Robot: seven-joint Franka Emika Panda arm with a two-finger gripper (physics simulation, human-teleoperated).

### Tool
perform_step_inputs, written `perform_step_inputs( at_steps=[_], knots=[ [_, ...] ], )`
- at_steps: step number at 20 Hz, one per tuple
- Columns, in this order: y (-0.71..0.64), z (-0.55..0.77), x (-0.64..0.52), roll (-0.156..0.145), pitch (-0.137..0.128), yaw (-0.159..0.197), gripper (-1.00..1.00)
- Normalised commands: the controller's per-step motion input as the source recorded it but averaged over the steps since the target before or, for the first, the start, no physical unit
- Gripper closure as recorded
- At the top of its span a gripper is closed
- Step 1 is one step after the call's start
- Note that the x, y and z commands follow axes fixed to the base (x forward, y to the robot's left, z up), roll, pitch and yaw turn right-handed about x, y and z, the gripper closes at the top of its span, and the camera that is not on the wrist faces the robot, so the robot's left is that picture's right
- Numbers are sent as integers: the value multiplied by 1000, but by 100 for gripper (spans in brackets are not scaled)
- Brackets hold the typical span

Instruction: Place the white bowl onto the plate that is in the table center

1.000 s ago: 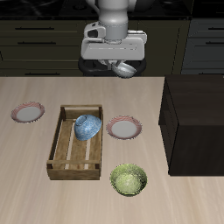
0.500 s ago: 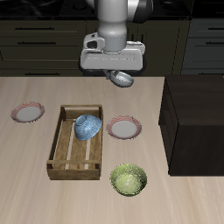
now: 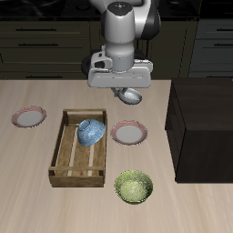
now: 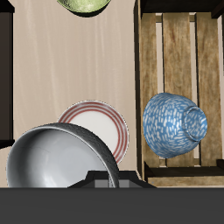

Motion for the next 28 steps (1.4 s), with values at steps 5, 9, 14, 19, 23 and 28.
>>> perform_step_inputs(
  at_steps=[5,9,14,19,23,28],
  knots=[
    [-6,-295,21,11,33,-12,100],
    [-134,-315,160,-36,19,-15,100],
    [17,-334,129,-9,47,1,100],
    [89,-313,45,14,42,-16,100],
    [101,-265,9,26,34,7,100],
    [5,-248,53,-5,35,-1,100]
  ],
)
